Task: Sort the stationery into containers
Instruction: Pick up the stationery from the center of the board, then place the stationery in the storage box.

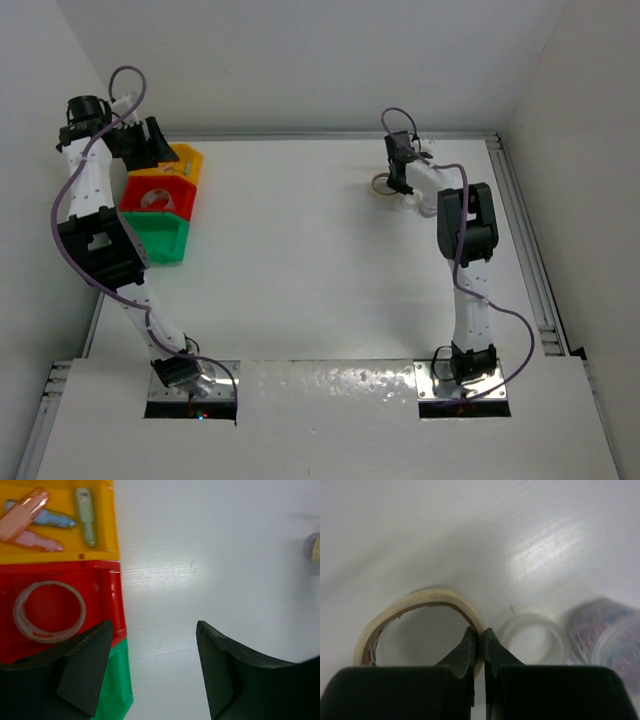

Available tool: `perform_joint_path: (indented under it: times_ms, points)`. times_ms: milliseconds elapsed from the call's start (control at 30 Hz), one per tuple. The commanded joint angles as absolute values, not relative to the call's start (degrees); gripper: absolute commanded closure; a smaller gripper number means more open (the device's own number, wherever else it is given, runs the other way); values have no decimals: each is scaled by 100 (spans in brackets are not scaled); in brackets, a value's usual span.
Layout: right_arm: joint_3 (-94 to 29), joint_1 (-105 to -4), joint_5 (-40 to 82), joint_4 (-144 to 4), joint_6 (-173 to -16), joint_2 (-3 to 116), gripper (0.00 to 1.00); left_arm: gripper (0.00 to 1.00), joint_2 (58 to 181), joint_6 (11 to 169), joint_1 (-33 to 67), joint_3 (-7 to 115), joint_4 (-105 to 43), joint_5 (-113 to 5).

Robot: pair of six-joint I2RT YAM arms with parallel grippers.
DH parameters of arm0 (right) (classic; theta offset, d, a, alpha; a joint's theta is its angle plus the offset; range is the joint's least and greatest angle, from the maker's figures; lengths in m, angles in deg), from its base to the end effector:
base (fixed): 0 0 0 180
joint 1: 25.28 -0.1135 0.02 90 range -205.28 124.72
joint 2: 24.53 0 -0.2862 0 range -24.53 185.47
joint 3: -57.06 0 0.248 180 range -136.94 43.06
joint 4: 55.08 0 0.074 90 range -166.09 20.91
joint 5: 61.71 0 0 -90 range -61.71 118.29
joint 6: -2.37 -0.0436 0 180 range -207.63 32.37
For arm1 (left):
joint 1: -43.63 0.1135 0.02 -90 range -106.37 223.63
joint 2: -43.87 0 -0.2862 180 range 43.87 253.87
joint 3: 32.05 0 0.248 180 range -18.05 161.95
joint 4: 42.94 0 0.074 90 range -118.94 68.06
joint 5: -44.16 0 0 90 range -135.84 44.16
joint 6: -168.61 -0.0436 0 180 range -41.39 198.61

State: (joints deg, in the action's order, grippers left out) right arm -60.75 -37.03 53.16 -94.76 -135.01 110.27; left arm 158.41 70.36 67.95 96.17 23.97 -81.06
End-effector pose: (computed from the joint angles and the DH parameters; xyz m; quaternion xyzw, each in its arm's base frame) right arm 0.5140 0.0882 0.1492 0.3450 0.8718 -0.0412 0.3454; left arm 0.4163 0.1605 0.3447 -0.0319 0.9089 -0.1913 0.3691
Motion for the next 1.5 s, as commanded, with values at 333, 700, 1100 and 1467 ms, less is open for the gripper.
perform_joint_path:
  times_ms: [333, 700, 1100, 1467]
  points:
    - [-4298, -6474, 5511, -6355, -11030, 8964, 100, 27, 15373, 6112, 3925, 9332, 3109, -8829]
    - [-3982, -6905, 5176, -5846, -11487, 8508, 100, 39, 15505, 6323, 3441, 8901, 2872, -8170]
    - [-3877, -6949, 5044, -5670, -11620, 8419, 100, 83, 15629, 6323, 3309, 8769, 2907, -8240]
    - [-3649, -6730, 4517, -5854, -11672, 8191, 25, 100, 15286, 6341, 4703, 9067, 3003, -8020]
